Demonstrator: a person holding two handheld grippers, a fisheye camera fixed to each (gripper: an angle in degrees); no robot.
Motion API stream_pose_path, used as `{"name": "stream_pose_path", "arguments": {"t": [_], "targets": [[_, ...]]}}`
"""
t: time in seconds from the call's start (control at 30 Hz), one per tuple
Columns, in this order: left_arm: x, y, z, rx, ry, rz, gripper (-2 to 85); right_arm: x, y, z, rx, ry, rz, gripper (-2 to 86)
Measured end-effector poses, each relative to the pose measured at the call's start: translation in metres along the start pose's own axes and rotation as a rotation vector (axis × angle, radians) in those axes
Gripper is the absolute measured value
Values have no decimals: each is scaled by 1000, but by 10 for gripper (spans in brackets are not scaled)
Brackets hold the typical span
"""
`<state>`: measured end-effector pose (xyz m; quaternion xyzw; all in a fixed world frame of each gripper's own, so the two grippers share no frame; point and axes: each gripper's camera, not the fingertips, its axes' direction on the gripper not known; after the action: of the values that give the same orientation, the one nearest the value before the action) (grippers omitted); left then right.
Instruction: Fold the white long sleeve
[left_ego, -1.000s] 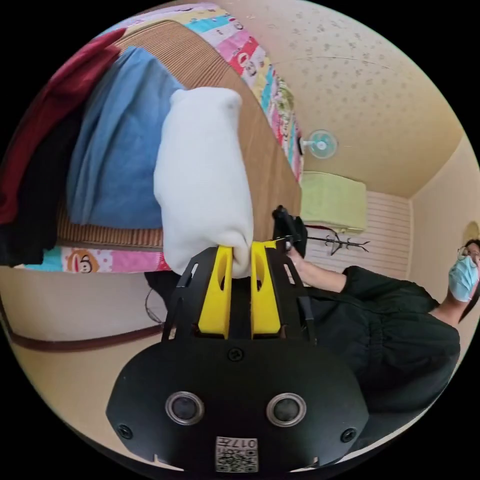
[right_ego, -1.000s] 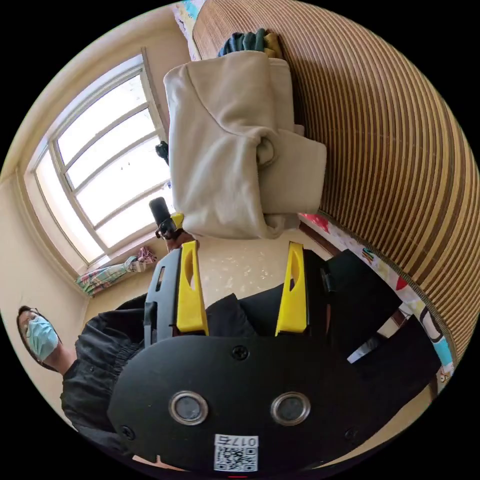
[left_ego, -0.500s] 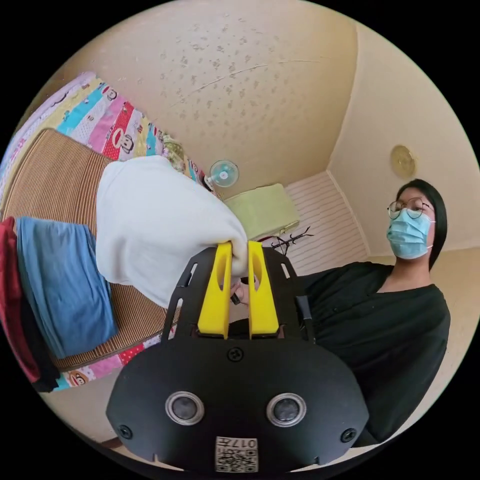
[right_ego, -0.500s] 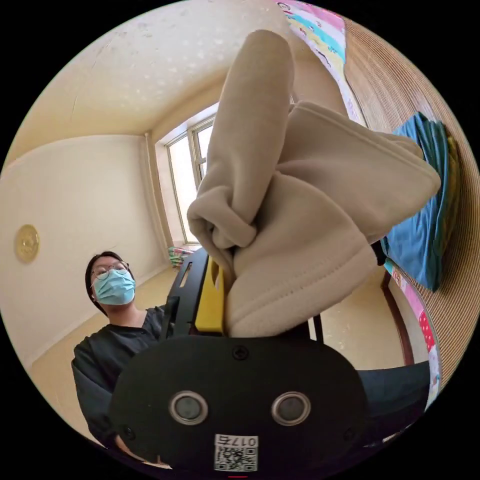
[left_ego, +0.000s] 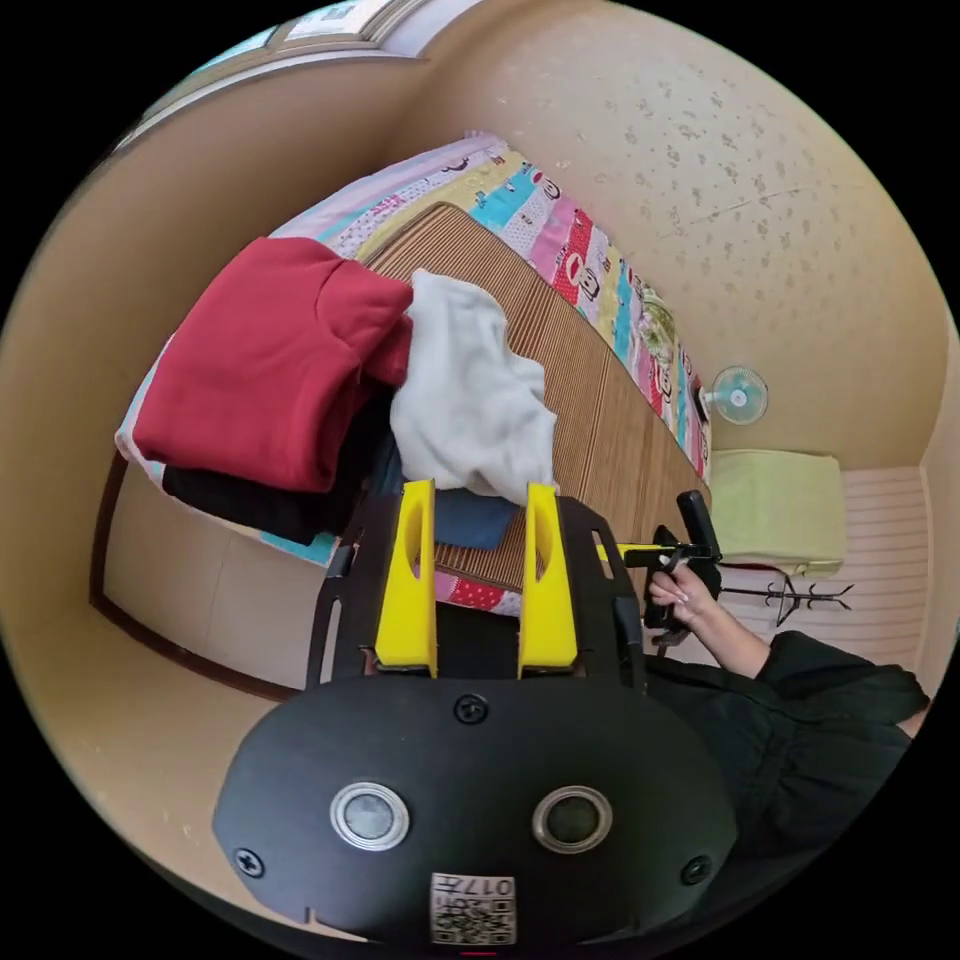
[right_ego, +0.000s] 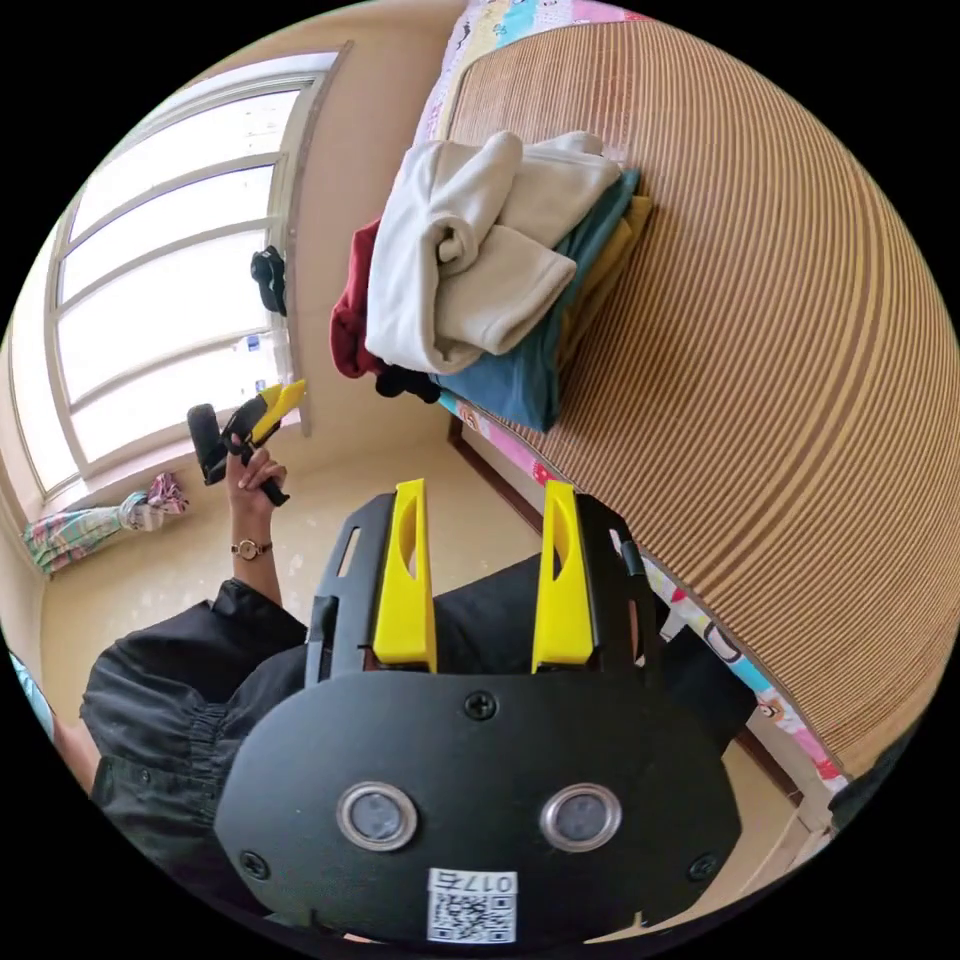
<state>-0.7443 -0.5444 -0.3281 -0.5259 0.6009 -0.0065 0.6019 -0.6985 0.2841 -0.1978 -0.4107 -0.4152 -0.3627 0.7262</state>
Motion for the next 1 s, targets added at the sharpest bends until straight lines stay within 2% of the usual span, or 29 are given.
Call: {"name": "stream_pose_path", "arguments": {"t": [0.13, 0.2, 0.23, 0.27, 0.33, 0.5, 0.57, 0.63, 0.73, 0.9, 1.0], "targets": [[51, -57, 89, 31, 14, 123, 120, 46, 52, -15, 12, 19, 146, 150], [53, -84, 164, -97, 3, 99, 112, 63, 71, -25, 50, 0, 215, 148], [52, -98, 220, -258, -28, 51, 112, 71, 83, -32, 80, -12, 251, 146], [60, -104, 239, -304, -60, 50, 110, 74, 89, -36, 94, -19, 265, 146], [79, -112, 233, -311, -98, 62, 108, 79, 108, -48, 158, -56, 294, 145], [110, -55, 128, 33, -109, 70, 102, 86, 135, -60, 254, -113, 332, 147], [78, -10, 80, 178, -156, -117, 106, 81, 141, -60, 285, -147, 304, 148], [40, 21, 55, 239, -170, -297, 109, 61, 133, -52, 277, -137, 218, 150], [-5, 39, 43, 223, -118, -400, 110, 21, 99, -31, 180, -79, 68, 152], [-28, 3, 58, 96, -72, -360, 112, -67, 24, 7, 77, -45, -189, 153], [-63, -10, 66, 81, 16, -458, 113, -108, -23, 28, 88, 65, -231, 152]]}}
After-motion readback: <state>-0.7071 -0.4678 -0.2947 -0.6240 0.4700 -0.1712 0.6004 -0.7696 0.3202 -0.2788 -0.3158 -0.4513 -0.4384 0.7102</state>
